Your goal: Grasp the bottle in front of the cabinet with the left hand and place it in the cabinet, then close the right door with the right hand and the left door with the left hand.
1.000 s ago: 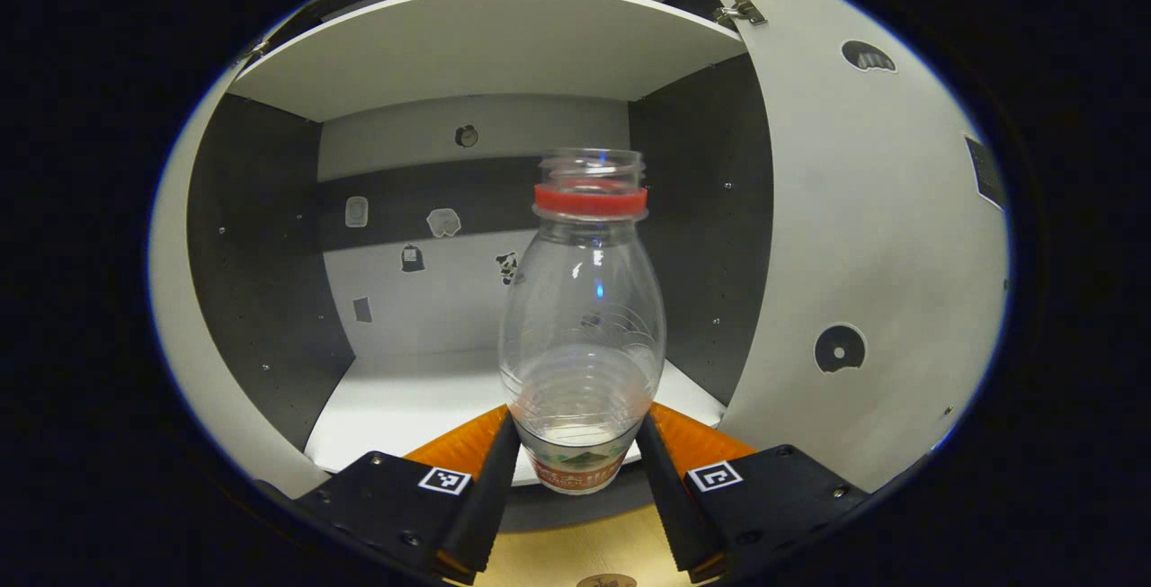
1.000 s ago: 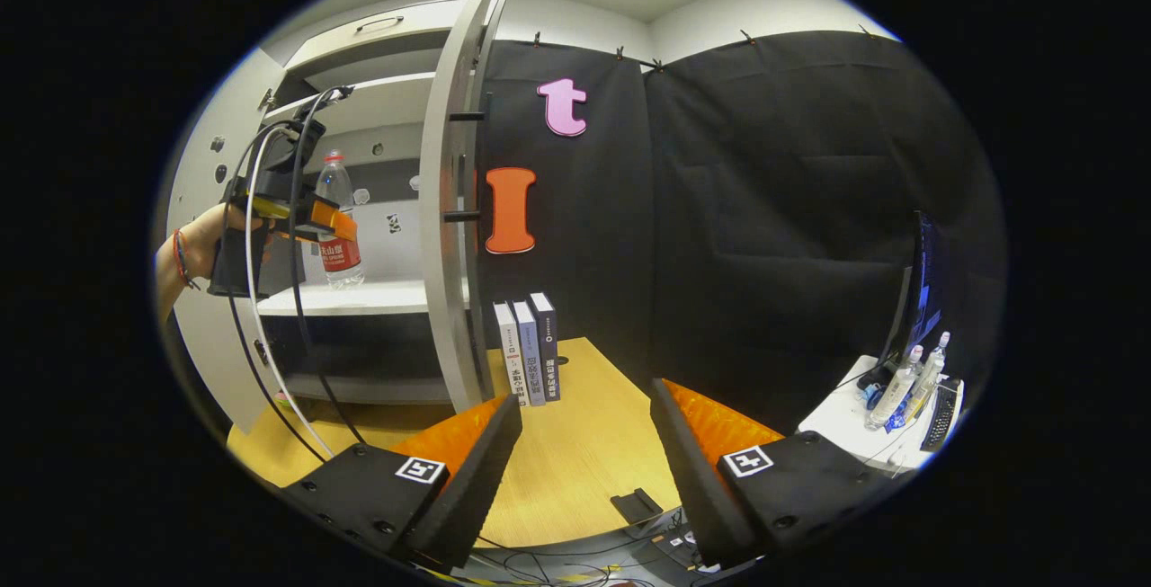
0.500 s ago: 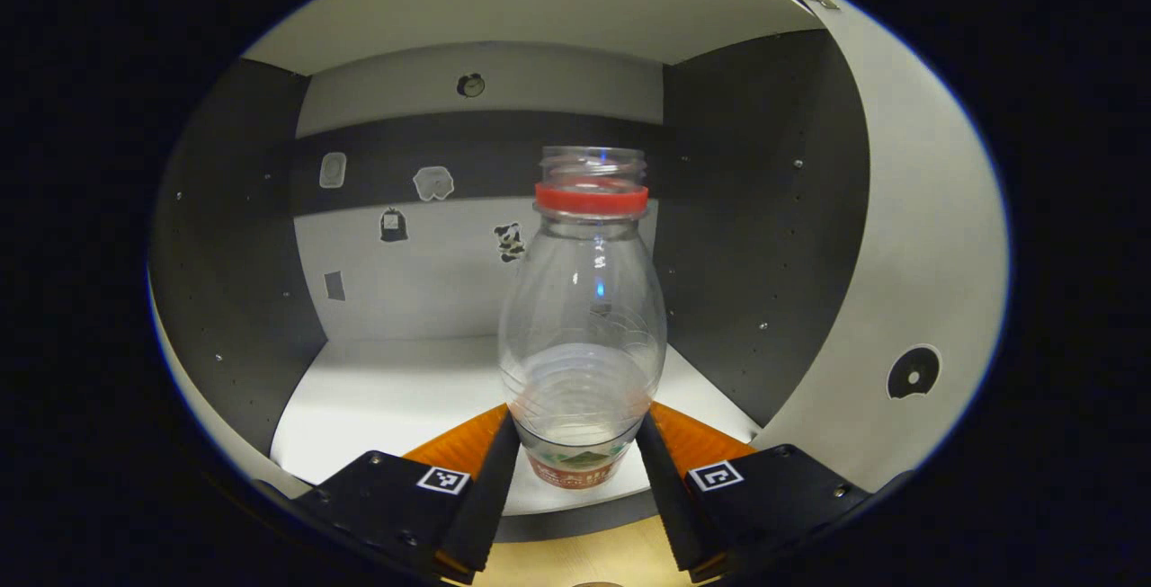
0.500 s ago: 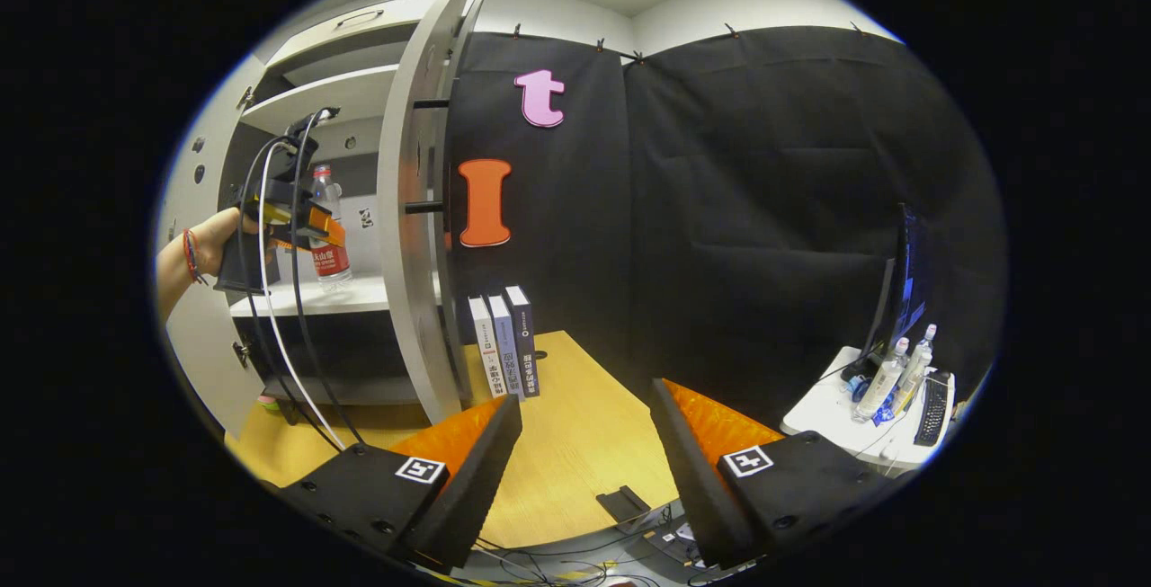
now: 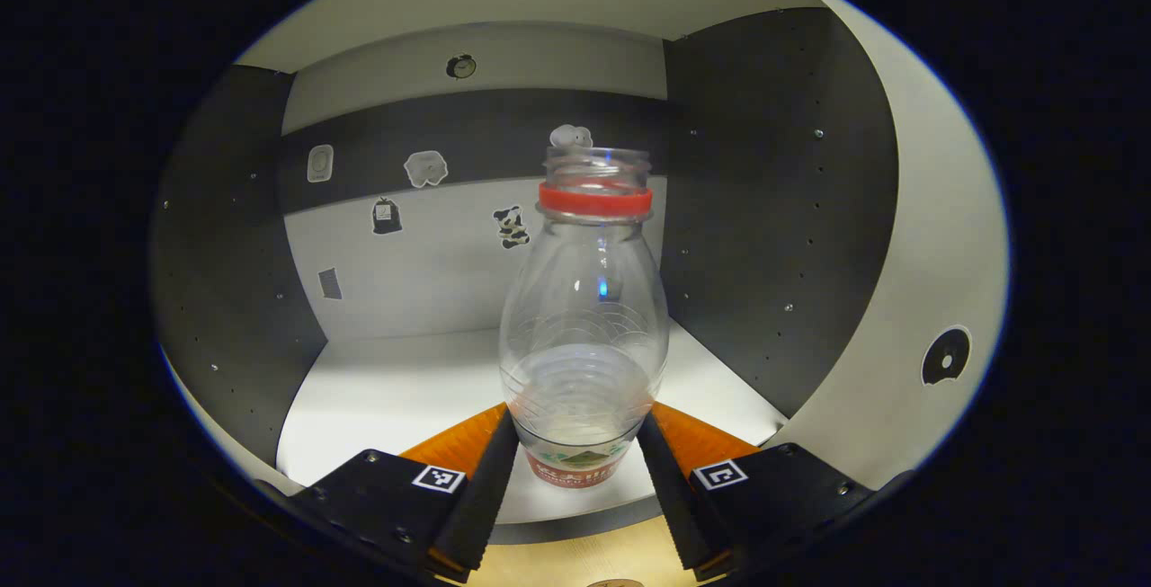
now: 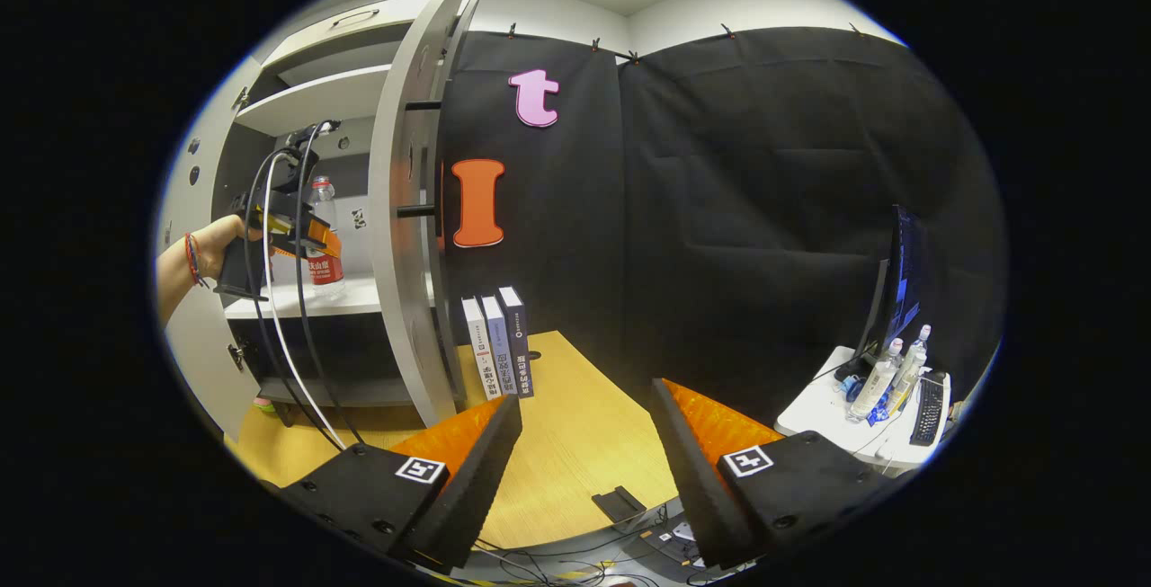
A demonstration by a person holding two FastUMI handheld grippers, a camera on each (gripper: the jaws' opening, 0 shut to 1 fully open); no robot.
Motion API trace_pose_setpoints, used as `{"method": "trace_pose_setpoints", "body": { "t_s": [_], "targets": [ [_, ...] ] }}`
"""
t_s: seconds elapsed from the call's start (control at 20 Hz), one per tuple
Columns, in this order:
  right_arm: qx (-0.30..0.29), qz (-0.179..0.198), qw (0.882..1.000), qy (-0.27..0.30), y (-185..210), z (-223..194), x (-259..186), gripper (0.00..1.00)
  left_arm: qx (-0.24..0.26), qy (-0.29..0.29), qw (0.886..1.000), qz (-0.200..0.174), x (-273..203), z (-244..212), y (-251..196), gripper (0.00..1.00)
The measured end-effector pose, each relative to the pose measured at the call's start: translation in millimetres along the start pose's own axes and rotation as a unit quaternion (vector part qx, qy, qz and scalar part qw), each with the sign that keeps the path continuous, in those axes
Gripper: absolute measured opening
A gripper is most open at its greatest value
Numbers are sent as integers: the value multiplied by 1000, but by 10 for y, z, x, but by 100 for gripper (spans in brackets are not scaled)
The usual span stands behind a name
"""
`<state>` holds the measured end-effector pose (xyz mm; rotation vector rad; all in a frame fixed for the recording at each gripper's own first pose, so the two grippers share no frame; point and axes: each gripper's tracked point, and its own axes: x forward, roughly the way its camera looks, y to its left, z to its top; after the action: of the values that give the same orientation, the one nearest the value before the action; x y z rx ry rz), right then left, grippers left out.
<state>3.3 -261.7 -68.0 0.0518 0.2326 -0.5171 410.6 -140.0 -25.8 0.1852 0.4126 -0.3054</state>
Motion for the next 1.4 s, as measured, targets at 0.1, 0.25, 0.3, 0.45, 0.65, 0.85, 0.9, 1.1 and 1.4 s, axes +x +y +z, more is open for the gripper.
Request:
{"method": "trace_pose_setpoints", "body": {
  "t_s": [0.1,0.25,0.3,0.45,0.65,0.85,0.9,1.1,1.4],
  "targets": [
    [0,-2,1000,-2,-14,7,-12,96,-3,2,1000,1,16,-11,-3,78],
    [-2,-4,1000,-6,-36,25,-17,96,-4,-1,1000,7,-31,-21,6,86],
    [-2,-3,1000,-8,-35,34,-16,96,-4,-3,1000,10,-56,-35,18,91],
    [-5,6,1000,-20,0,122,41,96,-12,-10,1000,20,-219,-66,47,94],
    [-18,30,999,-35,112,240,242,96,-26,-31,999,29,-583,-130,96,94],
    [-7,67,997,-35,294,268,471,96,-45,-67,996,41,-1074,-146,161,94],
    [-5,76,996,-35,344,273,529,96,-47,-79,994,52,-1204,-139,228,94],
    [-12,100,994,-41,469,366,793,96,-31,-115,987,105,-1758,-249,439,94],
    [-36,152,985,-72,771,584,915,96,-40,-133,980,141,-2539,-588,266,94]
  ]
}}
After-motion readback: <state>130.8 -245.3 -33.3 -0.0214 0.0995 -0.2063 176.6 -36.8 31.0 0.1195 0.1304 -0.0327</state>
